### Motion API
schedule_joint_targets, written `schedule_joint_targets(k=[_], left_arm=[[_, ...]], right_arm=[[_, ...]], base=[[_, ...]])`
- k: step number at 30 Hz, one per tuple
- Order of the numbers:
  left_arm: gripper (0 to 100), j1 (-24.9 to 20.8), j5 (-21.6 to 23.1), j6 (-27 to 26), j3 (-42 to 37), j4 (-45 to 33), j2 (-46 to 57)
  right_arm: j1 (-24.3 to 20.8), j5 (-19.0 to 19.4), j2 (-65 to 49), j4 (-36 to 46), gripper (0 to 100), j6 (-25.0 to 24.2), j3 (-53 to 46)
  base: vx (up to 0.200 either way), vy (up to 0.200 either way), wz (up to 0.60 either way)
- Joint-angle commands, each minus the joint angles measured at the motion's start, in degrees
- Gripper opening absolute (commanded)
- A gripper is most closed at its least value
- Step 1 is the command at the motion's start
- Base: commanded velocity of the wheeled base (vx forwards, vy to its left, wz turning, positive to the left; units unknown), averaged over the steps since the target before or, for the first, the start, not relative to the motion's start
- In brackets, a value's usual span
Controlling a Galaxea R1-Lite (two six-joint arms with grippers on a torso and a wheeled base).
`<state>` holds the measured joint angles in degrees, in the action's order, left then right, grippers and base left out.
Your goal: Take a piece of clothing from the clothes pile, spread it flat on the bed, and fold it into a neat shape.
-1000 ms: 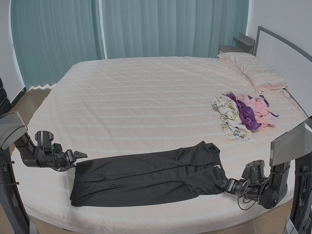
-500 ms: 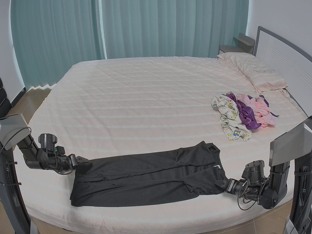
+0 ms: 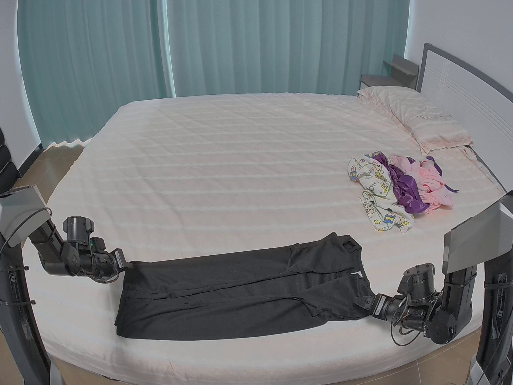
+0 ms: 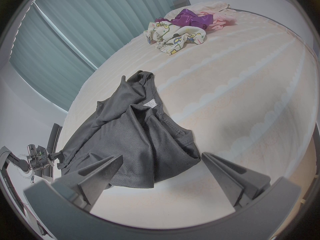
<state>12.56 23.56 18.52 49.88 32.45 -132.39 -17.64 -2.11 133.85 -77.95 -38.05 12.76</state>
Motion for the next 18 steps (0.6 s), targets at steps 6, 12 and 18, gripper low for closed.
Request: schedule_joint_targets(k=[6,12,18], left_arm=[[0,0.36,-0.19,6.36,3.55,0.07,0.64],[0,0.36,-0.19,6.88,3.82,-0.20,0.11],[100,0.36,-0.36,6.88,5.22,-0.28,-1.56]], right_arm=[[-0.11,0.00,0.00,-0.01,100,-0.01,-0.02],[-0.11,0.00,0.09,-0.01,100,-0.01,-0.02],[-0.11,0.00,0.09,-0.01,100,-0.01,-0.02]], base=[[0.000,0.000,0.00],[0.000,0.000,0.00],[0.000,0.000,0.00]])
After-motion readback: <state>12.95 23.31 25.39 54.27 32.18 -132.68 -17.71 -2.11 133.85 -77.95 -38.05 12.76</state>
